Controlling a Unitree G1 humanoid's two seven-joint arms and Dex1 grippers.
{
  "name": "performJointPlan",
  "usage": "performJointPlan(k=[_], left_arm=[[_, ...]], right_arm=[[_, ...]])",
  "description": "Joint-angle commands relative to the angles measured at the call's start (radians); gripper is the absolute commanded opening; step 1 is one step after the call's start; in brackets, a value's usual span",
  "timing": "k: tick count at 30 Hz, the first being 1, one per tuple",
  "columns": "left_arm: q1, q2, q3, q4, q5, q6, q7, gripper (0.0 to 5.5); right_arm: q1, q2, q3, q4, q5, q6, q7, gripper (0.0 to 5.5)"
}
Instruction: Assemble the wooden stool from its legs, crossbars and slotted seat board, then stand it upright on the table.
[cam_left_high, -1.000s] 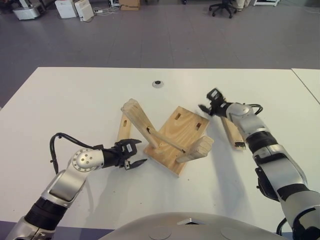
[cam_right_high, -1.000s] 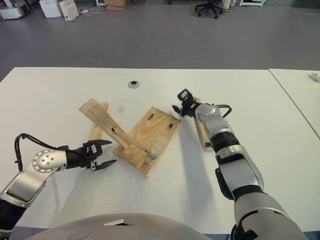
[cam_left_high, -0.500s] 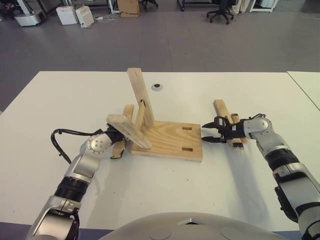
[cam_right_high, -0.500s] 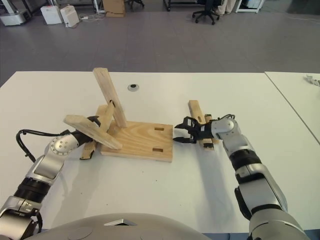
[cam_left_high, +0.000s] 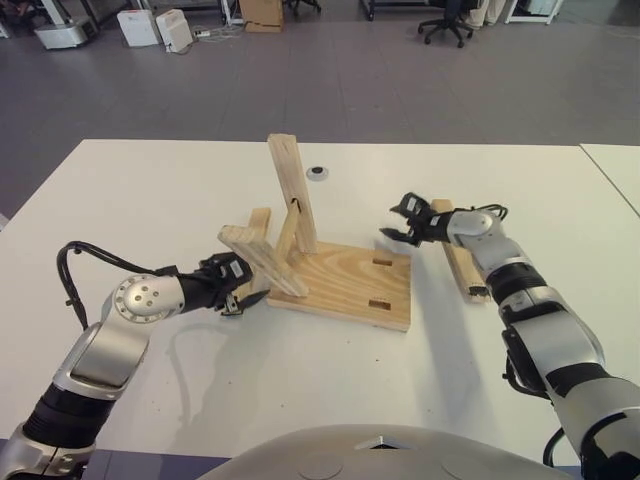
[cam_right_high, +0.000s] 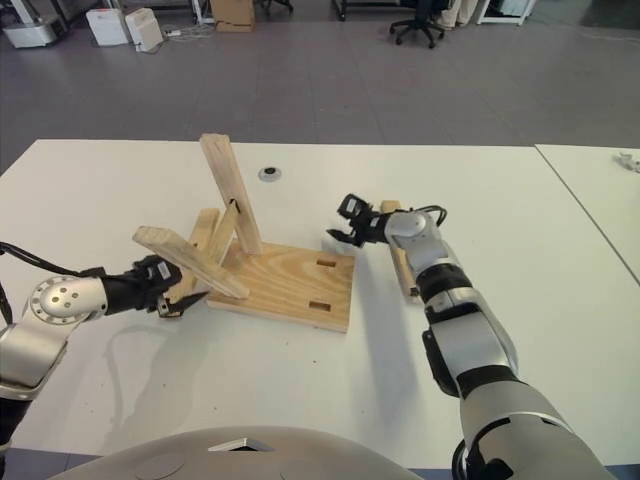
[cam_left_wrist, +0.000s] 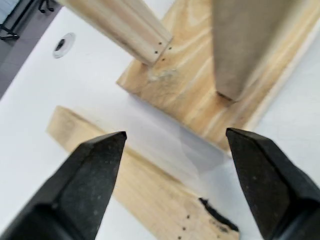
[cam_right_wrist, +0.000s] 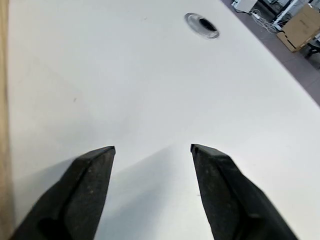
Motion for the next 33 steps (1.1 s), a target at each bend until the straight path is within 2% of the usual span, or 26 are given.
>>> performJointPlan(k=[1, 3, 6, 9, 13, 16, 21, 25, 28, 31, 33], left_arm=[[-0.053, -0.095, -0.177, 0.092, 0.110, -0.017, 0.037, 3.69], [-0.121, -0.160, -0.214, 0.231, 0.203, -0.072, 0.144, 3.69], [-0.229, -0.290, -0.192, 0.430, 0.247, -0.147, 0.327, 3.69], [-0.316, -0.390, -0.137, 0.580, 0.208, -0.191, 0.417, 3.69], [-0.383, -0.467, -0.118, 0.713, 0.174, -0.260, 0.409, 3.69], [-0.390, -0.477, -0.118, 0.761, 0.171, -0.286, 0.381, 3.69], [-0.482, -0.549, -0.136, 0.917, 0.179, -0.337, 0.374, 3.69], [-0.568, -0.580, -0.120, 1.047, 0.181, -0.387, 0.385, 3.69], [-0.579, -0.555, -0.102, 1.017, 0.188, -0.393, 0.396, 3.69], [-0.556, -0.477, -0.063, 0.861, 0.195, -0.344, 0.393, 3.69], [-0.504, -0.423, 0.008, 0.682, 0.162, -0.275, 0.379, 3.69]], right_arm=[[0.017, 0.017, 0.042, 0.051, -0.047, -0.051, 0.068, 2.83], [0.053, 0.007, 0.040, 0.021, -0.032, -0.065, 0.129, 2.83], [0.143, -0.018, 0.022, -0.111, 0.021, -0.035, 0.217, 2.83], [0.231, -0.036, -0.011, -0.265, 0.055, 0.038, 0.165, 2.83], [0.289, -0.021, -0.068, -0.393, 0.053, 0.178, -0.028, 2.83], [0.274, 0.053, -0.108, -0.418, 0.110, 0.264, -0.093, 2.83], [0.173, 0.154, -0.145, -0.275, 0.145, 0.300, -0.130, 2.83], [0.111, 0.149, -0.168, -0.182, 0.119, 0.263, -0.194, 2.83], [0.104, 0.108, -0.220, -0.201, 0.137, 0.237, -0.247, 2.83], [0.147, 0.033, -0.331, -0.347, 0.211, 0.266, -0.274, 2.83], [0.214, -0.037, -0.423, -0.448, 0.263, 0.314, -0.288, 2.83]])
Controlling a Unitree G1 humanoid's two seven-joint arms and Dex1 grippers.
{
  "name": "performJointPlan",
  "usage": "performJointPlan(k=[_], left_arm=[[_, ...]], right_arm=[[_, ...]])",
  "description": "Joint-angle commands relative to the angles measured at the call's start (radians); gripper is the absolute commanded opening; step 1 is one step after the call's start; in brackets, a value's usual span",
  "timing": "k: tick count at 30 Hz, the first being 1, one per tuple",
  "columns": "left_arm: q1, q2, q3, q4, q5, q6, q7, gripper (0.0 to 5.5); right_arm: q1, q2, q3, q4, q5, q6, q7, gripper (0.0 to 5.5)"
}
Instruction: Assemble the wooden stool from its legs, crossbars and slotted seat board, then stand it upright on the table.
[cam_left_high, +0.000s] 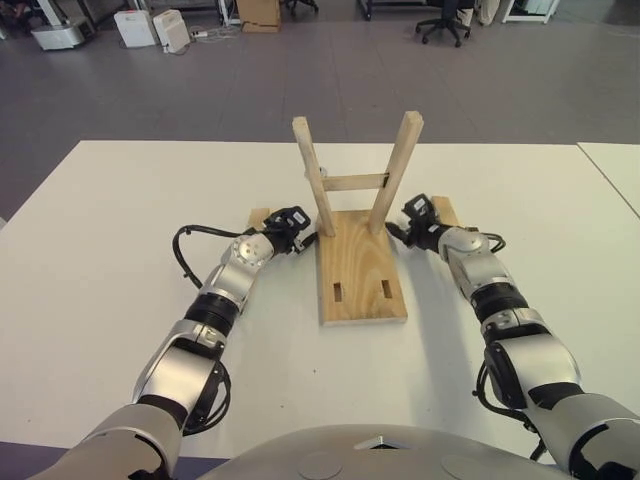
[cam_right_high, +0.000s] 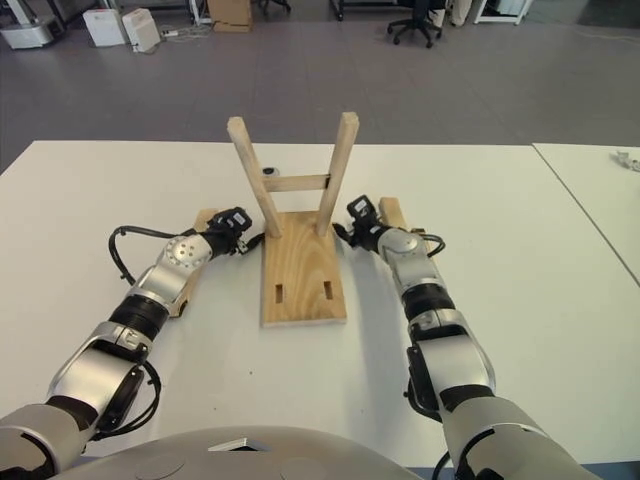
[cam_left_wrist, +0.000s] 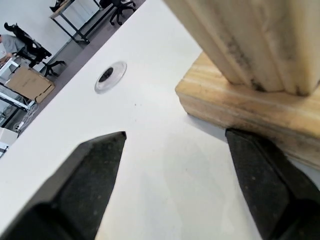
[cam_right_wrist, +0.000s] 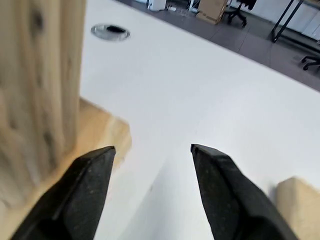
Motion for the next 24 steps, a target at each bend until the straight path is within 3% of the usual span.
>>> performJointPlan(k=[1, 6, 10, 19, 24], left_arm=[[0.080, 0.095, 0.116, -0.301, -0.051, 0.119, -0.028, 3.69], [0.224, 0.079, 0.255, -0.550, -0.204, 0.255, -0.027, 3.69], [0.264, 0.059, 0.357, -0.599, -0.281, 0.302, 0.031, 3.69], [0.285, 0.043, 0.329, -0.627, -0.289, 0.327, 0.050, 3.69], [0.295, 0.043, 0.313, -0.674, -0.287, 0.350, 0.058, 3.69]], right_arm=[[0.101, -0.135, -0.154, -0.160, 0.080, 0.070, -0.031, 2.83], [0.286, -0.182, -0.222, -0.190, 0.105, 0.118, -0.064, 2.83], [0.385, -0.168, -0.225, -0.256, 0.133, 0.170, -0.048, 2.83], [0.492, -0.141, -0.206, -0.424, 0.167, 0.320, -0.079, 2.83], [0.541, -0.102, -0.206, -0.479, 0.184, 0.451, -0.138, 1.99]])
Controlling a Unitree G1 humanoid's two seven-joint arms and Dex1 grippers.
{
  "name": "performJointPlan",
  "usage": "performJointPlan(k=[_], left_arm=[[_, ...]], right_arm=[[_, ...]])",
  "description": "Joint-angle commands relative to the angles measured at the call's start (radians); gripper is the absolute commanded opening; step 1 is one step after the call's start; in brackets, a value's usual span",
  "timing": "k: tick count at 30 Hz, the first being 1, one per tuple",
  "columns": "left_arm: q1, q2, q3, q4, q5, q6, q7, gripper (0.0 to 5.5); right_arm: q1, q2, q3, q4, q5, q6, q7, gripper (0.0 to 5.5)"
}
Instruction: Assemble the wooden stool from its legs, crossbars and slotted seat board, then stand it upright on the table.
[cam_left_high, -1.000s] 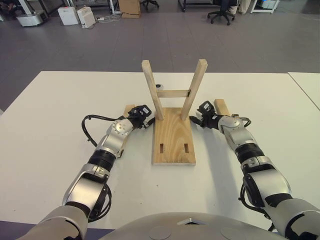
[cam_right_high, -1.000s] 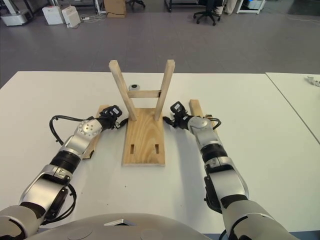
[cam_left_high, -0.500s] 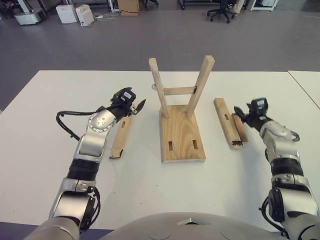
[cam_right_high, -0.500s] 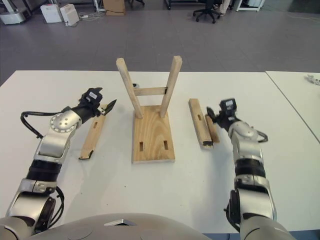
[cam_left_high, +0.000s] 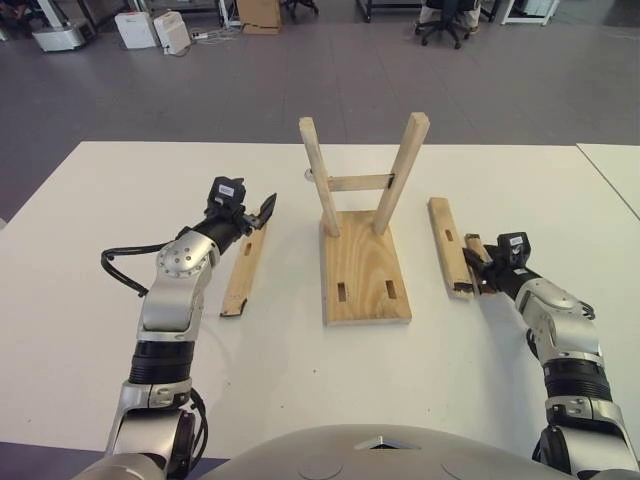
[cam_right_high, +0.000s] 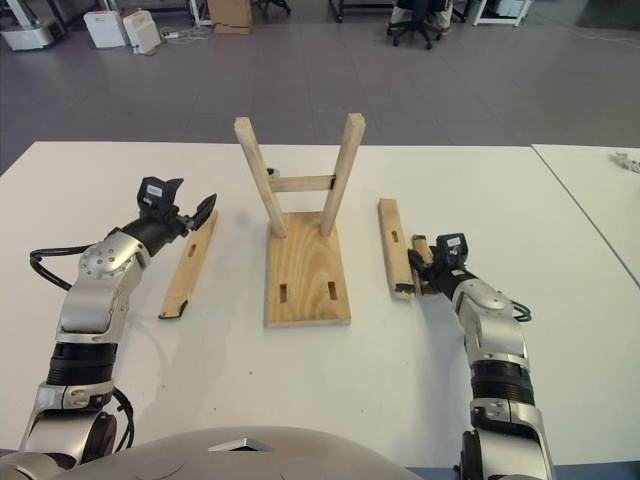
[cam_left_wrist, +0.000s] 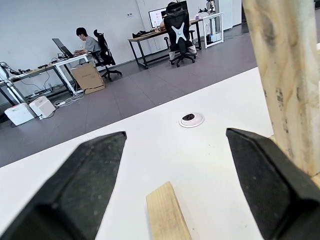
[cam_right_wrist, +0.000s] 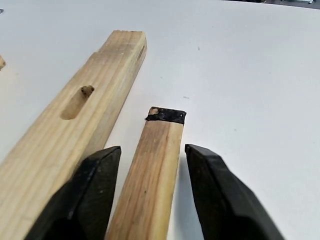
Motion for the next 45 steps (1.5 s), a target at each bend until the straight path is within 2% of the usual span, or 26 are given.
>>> performJointPlan(k=[1, 4, 7, 9, 11, 14, 16, 19, 22, 27, 32, 41, 45], left_arm=[[0.010, 0.000, -0.007, -0.051, -0.005, 0.033, 0.013, 3.69], [-0.020, -0.004, -0.013, -0.099, -0.016, 0.060, 0.020, 3.69], [-0.088, -0.041, 0.007, -0.177, -0.085, 0.117, 0.029, 3.69], [-0.168, -0.114, 0.033, -0.256, -0.222, 0.197, 0.041, 3.69], [-0.259, -0.224, 0.061, -0.319, -0.409, 0.290, 0.080, 3.69], [-0.360, -0.345, 0.073, -0.333, -0.610, 0.381, 0.148, 3.69], [-0.418, -0.398, 0.091, -0.290, -0.698, 0.420, 0.200, 3.69], [-0.474, -0.448, 0.143, -0.255, -0.863, 0.462, 0.275, 3.69], [-0.461, -0.465, 0.135, -0.272, -0.976, 0.501, 0.339, 3.69], [-0.435, -0.455, 0.107, -0.270, -1.030, 0.488, 0.398, 2.71], [-0.457, -0.455, 0.134, -0.254, -1.107, 0.446, 0.449, 2.02], [-0.413, -0.414, 0.084, -0.288, -1.180, 0.448, 0.520, 0.62], [-0.421, -0.399, 0.086, -0.284, -1.180, 0.420, 0.528, 0.43]], right_arm=[[0.057, 0.044, 0.008, 0.004, 0.012, 0.088, -0.033, 1.77], [0.024, 0.055, -0.010, 0.019, 0.020, 0.076, -0.065, 1.42], [-0.039, 0.046, -0.076, -0.027, 0.070, -0.025, -0.050, 1.32], [-0.112, 0.011, -0.134, -0.133, 0.146, -0.056, -0.012, 1.32], [-0.181, -0.020, -0.144, -0.318, 0.259, -0.024, 0.055, 1.32], [-0.252, -0.017, -0.059, -0.564, 0.380, 0.057, 0.095, 1.32], [-0.282, -0.031, 0.029, -0.672, 0.368, 0.061, 0.115, 1.32], [-0.335, -0.029, 0.130, -0.761, 0.320, 0.046, 0.109, 1.31], [-0.377, -0.014, 0.170, -0.795, 0.289, 0.028, 0.090, 1.31], [-0.383, -0.006, 0.190, -0.804, 0.258, -0.005, 0.083, 1.31], [-0.373, -0.012, 0.204, -0.805, 0.237, -0.016, 0.092, 1.31], [-0.382, -0.007, 0.220, -0.804, 0.199, -0.042, 0.091, 1.31], [-0.383, -0.007, 0.228, -0.807, 0.189, -0.044, 0.095, 1.31]])
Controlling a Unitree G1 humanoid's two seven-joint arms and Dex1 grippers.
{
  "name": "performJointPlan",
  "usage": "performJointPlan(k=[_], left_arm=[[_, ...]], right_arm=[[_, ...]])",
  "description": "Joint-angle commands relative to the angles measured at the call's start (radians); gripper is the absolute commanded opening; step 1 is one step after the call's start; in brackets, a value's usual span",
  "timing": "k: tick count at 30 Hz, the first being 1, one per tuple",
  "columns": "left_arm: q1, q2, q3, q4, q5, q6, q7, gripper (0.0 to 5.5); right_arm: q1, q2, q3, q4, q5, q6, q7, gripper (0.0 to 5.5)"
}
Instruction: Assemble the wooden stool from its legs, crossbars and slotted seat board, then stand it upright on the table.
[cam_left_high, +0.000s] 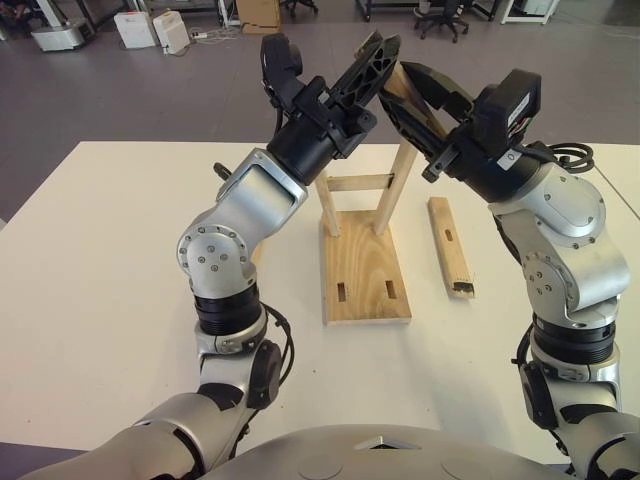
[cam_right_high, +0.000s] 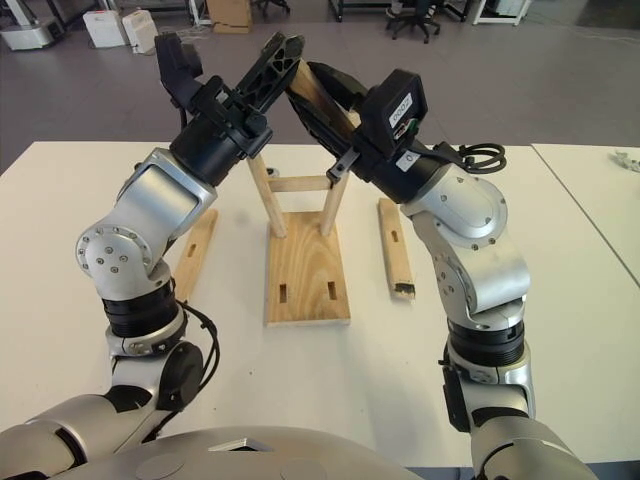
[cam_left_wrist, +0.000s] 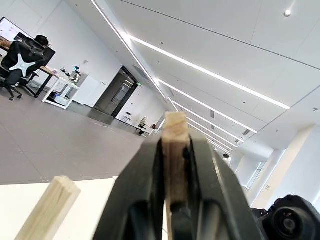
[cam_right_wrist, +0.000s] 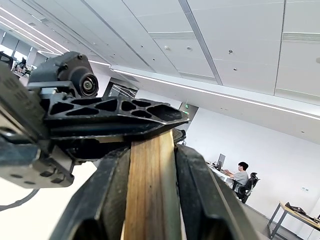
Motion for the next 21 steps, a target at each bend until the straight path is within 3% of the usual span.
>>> performJointPlan(k=[1, 6, 13, 15, 21], left_arm=[[-0.007, 0.019, 0.005, -0.005, -0.018, -0.027, 0.007, 0.43], [0.041, 0.146, 0.082, -0.044, 0.000, -0.047, -0.008, 0.41], [0.445, 0.478, 0.312, -0.057, 0.154, -0.088, -0.177, 0.40], [0.507, 0.491, 0.304, 0.042, 0.266, -0.158, -0.232, 0.40], [0.540, 0.360, 0.209, 0.331, 0.482, -0.376, -0.340, 0.40]], right_arm=[[-0.020, -0.006, 0.011, -0.009, -0.006, -0.002, 0.011, 1.31], [0.070, -0.035, -0.019, -0.015, 0.016, 0.044, 0.024, 2.45], [0.300, -0.084, -0.181, 0.098, 0.022, -0.003, 0.055, 2.50], [0.334, -0.069, -0.168, 0.154, -0.008, -0.044, 0.054, 2.50], [0.369, -0.008, -0.106, 0.287, -0.081, -0.147, 0.037, 2.50]])
